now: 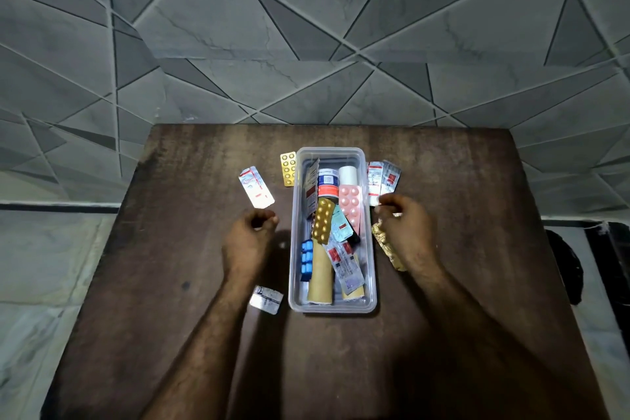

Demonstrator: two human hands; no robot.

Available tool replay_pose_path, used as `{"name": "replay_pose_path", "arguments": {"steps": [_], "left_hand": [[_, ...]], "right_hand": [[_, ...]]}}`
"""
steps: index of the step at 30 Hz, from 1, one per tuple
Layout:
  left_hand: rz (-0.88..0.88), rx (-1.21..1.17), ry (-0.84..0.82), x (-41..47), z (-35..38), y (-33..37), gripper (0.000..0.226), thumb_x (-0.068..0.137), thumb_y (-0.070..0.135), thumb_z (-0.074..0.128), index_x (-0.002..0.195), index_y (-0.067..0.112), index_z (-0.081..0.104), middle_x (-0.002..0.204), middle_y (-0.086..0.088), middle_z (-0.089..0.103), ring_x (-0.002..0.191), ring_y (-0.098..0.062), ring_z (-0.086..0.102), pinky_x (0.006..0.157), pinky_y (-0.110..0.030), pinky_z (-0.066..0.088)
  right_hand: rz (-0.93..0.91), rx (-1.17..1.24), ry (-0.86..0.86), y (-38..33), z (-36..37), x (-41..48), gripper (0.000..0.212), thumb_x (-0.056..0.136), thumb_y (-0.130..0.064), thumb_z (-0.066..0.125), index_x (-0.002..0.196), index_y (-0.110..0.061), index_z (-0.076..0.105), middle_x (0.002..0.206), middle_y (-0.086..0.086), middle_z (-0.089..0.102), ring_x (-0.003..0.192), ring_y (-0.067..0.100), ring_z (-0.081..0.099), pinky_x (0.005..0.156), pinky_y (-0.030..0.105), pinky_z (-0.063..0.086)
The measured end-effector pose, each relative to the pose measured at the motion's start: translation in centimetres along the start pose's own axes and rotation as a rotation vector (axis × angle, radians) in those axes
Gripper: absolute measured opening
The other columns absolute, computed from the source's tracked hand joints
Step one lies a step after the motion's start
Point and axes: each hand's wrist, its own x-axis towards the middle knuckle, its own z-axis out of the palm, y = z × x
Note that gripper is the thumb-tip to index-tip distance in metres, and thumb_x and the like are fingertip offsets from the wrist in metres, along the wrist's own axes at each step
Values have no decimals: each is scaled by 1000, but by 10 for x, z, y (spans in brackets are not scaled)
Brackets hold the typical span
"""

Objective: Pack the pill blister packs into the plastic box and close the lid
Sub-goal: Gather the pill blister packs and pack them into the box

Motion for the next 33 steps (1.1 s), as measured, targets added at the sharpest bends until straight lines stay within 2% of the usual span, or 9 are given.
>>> {"name": "replay_pose_path", "arguments": {"steps": [4,7,10,14,18,23,25,28,33], "left_hand": [[-87,229,-131,-2,-27,-38,13,77,19,76,82,25,66,89,1,74,82,-18,68,75,-28,51],[-87,483,-382,-11,-31,-62,48,57,33,90,98,22,67,96,0,64,84,-18,65,73,-27,49],[7,713,-453,-28,-24,-73,71,49,46,89,112,31,59,109,0,48,99,-25,57,83,-31,49],[92,798,-429,-40,-16,-70,63,63,44,80,119,31,55,118,-4,48,107,-27,52,88,-37,51],[110,818,-455,-39,-15,-66,40,69,42,73,106,33,60,109,0,51,104,-24,54,86,-35,51],[82,799,-500,-35,-17,-71,31,63,37,77,93,34,70,100,2,57,95,-22,58,83,-28,50],[68,731,-494,-37,-20,-66,14,69,29,77,81,33,70,92,2,64,86,-16,62,72,-20,47],[-40,502,-430,-35,-24,-67,15,77,19,77,69,26,68,66,10,69,64,-6,64,52,-9,41],[-109,299,-309,-24,-32,-56,10,78,19,78,86,16,73,76,-1,74,68,-16,67,63,-25,52]], "right_hand": [[147,-54,17,40,-19,14,20,83,-16,65,103,-17,69,99,7,74,87,26,67,80,37,54],[135,-268,21,66,-25,14,25,79,-18,66,103,-11,67,103,14,73,94,34,67,82,37,51],[149,-419,-26,79,-22,9,42,74,-30,69,111,-12,63,111,16,68,104,36,63,89,41,49],[210,-482,-64,85,-13,1,74,68,-46,75,130,-16,48,125,18,58,114,40,56,98,47,43],[208,-499,-76,86,-8,2,84,66,-45,78,135,-15,40,129,20,55,115,41,56,99,47,45],[222,-416,-30,87,-14,7,79,54,-41,86,120,-16,52,118,15,65,106,36,63,91,46,51],[250,-353,-24,87,-18,8,73,57,-32,88,119,-14,54,118,15,65,108,36,62,93,44,49],[283,-206,-30,93,-23,11,56,64,-21,85,114,-11,62,114,12,69,103,33,64,88,39,50],[413,63,10,102,-30,13,16,73,-4,76,87,-6,70,88,10,72,79,26,65,79,40,53]]}}
